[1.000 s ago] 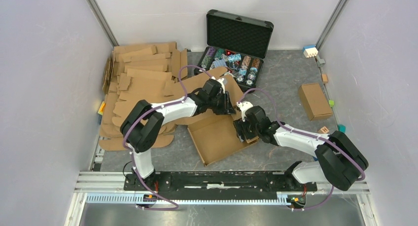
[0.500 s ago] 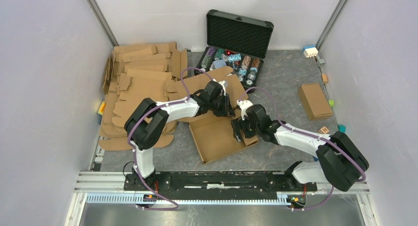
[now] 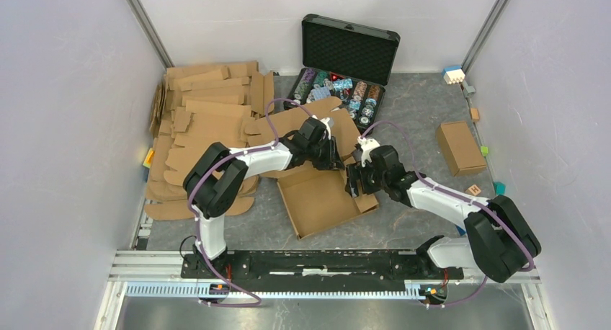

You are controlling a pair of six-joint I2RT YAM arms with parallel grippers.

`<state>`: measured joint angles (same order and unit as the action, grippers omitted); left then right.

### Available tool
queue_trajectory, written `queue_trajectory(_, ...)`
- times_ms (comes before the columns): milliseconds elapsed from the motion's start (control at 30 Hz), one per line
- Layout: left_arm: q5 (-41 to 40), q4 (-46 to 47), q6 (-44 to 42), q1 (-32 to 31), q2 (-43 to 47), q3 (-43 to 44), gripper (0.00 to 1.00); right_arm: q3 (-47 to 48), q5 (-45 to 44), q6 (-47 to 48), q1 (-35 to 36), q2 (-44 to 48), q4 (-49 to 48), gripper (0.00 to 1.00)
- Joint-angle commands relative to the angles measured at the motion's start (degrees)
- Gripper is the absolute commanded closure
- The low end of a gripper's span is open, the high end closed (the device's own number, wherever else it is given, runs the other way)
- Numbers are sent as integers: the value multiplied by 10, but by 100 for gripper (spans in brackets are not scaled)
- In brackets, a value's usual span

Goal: Fold the paper box

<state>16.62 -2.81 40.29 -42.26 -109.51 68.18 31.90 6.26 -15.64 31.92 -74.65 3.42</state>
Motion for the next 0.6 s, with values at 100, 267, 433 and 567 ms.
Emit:
queue_trajectory(100,-1,5,9,-7,-21,24,69,37,-26,6,-9,-5,-18,29)
queue_trajectory(267,-6,-2,6,-8,-22,29,69,40,-42,12,-9,-18,-22,47)
queue_trajectory(433,-14,-11,-1,-11,-9,30,67,41,-75,22,-9,-37,-20,64)
queue_trajectory(567,-38,-48,-23,-12,26,26,57,38,-107,27,-9,-44,-18,65)
